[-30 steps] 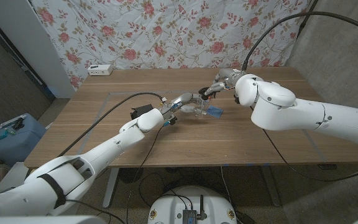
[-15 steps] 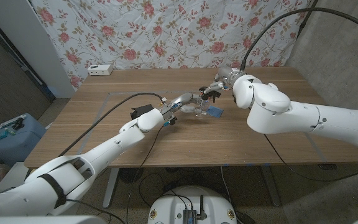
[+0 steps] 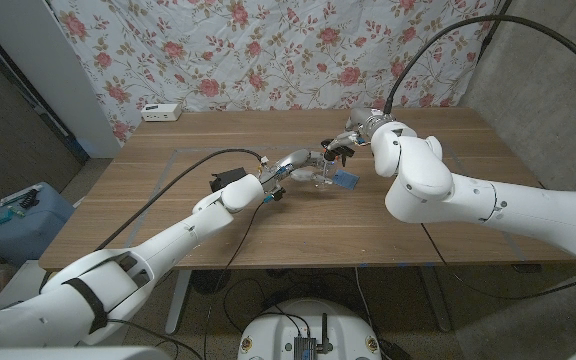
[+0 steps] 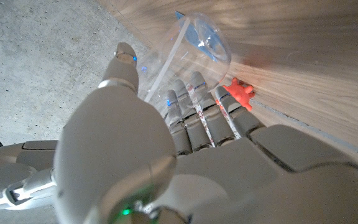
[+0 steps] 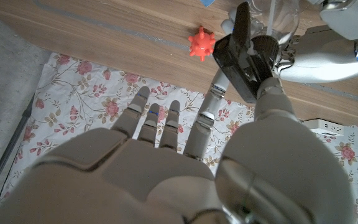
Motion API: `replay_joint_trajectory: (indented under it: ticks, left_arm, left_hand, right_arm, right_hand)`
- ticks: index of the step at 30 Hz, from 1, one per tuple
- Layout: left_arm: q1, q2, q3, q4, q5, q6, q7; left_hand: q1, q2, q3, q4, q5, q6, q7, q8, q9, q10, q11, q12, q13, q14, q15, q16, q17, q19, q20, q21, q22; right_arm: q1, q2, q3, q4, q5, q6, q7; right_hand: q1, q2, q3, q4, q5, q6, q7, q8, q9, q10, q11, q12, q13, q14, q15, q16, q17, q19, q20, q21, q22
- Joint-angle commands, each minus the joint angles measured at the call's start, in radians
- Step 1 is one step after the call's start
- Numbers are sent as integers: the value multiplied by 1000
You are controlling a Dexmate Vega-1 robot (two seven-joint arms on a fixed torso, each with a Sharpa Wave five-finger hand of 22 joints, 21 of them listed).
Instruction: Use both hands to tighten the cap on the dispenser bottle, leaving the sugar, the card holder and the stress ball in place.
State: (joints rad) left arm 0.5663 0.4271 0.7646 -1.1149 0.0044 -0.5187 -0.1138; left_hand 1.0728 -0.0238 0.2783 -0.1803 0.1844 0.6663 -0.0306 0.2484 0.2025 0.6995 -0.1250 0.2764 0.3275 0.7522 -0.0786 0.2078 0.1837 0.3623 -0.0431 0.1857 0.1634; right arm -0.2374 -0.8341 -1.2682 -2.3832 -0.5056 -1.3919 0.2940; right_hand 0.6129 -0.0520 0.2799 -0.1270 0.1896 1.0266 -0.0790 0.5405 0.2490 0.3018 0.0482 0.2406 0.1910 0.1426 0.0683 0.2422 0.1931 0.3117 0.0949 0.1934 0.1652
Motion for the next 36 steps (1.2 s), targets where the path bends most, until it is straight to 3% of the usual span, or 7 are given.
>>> replay_joint_trajectory:
  ticks: [1, 10, 22, 36]
  left_arm:
    - [-8, -8, 4, 16, 0, -3, -1]
    - [-9, -11, 5, 22, -2, -3, -1]
    - [-12, -17, 8, 34, -5, -6, -3]
    - [-17, -22, 11, 48, -11, -8, -10]
  left_hand:
    - [-20, 94, 42, 33, -5, 89, -30, 9, 2, 7, 1, -5, 3, 8, -91, -1, 2, -3, -97, -1, 2]
    - [-19, 95, 44, 32, -5, 90, -30, 8, 2, 10, -1, -6, 5, 7, -90, -2, 2, -3, -97, -1, 2]
    - [-17, 96, 47, 30, -4, 92, -30, 7, 2, 10, -1, -8, 7, 7, -90, -3, 1, -3, -95, -1, 2]
    - [-17, 96, 50, 29, -4, 95, -29, 6, 2, 13, 0, -11, 9, 9, -90, -4, 1, -2, -94, -1, 2]
  right_arm:
    - [-19, 37, -10, 44, -307, -4, 203]
    - [-14, 48, -22, 57, -290, -4, 163]
    - [-48, 74, 0, 76, -295, -4, 107]
    - [-83, 96, 30, 93, -312, -4, 86]
  right_hand:
    - [7, 12, 8, -4, 6, 51, -3, 24, 6, 30, -3, 8, 2, 29, -6, 11, 5, 16, -6, 5, 2]
    - [11, 15, 15, -10, 7, 126, -1, 60, 12, 80, -12, 9, 1, 70, -27, 16, 4, 41, -13, 6, 2]
    - [13, 42, 30, -7, 5, 215, 0, 101, 17, 149, -18, 15, 1, 120, -43, 26, 5, 69, -16, 7, 3]
    - [13, 70, 54, -7, 0, 302, 8, 98, -39, 165, -21, 1, 0, 165, -51, 26, 1, 88, -17, 5, 3]
